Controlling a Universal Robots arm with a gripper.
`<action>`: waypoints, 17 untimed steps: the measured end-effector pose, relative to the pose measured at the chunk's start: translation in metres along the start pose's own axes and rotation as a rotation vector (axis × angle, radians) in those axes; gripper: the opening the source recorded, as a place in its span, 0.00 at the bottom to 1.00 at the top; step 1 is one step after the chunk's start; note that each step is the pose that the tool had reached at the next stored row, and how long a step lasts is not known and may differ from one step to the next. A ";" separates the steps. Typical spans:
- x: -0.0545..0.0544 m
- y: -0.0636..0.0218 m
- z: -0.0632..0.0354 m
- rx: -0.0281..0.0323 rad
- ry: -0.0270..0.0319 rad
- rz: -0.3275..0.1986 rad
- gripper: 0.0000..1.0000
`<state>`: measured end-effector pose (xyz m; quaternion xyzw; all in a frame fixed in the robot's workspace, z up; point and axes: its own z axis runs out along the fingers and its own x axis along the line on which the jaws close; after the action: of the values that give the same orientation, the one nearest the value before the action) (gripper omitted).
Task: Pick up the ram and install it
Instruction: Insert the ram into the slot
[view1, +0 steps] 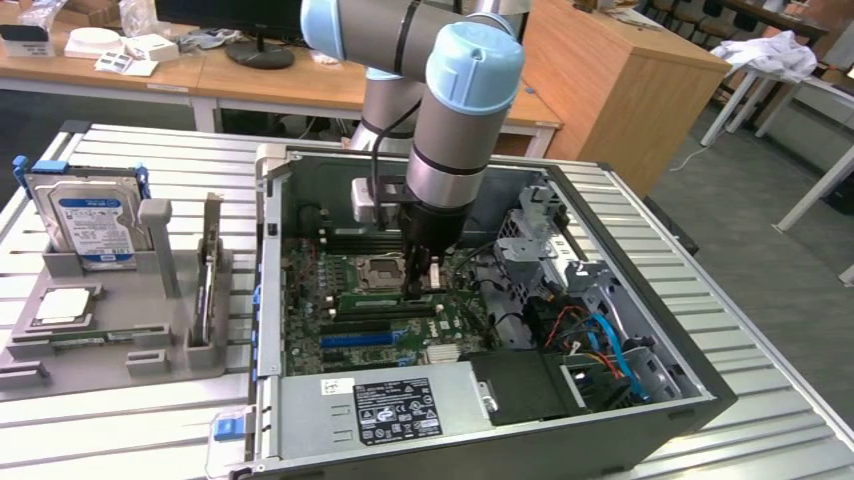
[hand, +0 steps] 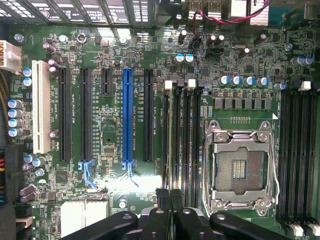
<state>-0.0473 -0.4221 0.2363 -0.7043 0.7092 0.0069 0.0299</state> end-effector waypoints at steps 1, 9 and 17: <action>0.000 0.0000 0.0000 0.0000 0.0000 0.000 0.13; 0.000 0.0031 0.0004 0.0164 -0.0001 -0.001 0.13; 0.000 0.0031 0.0003 0.0170 0.0003 0.009 0.13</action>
<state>-0.0505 -0.4221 0.2359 -0.7010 0.7123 0.0009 0.0358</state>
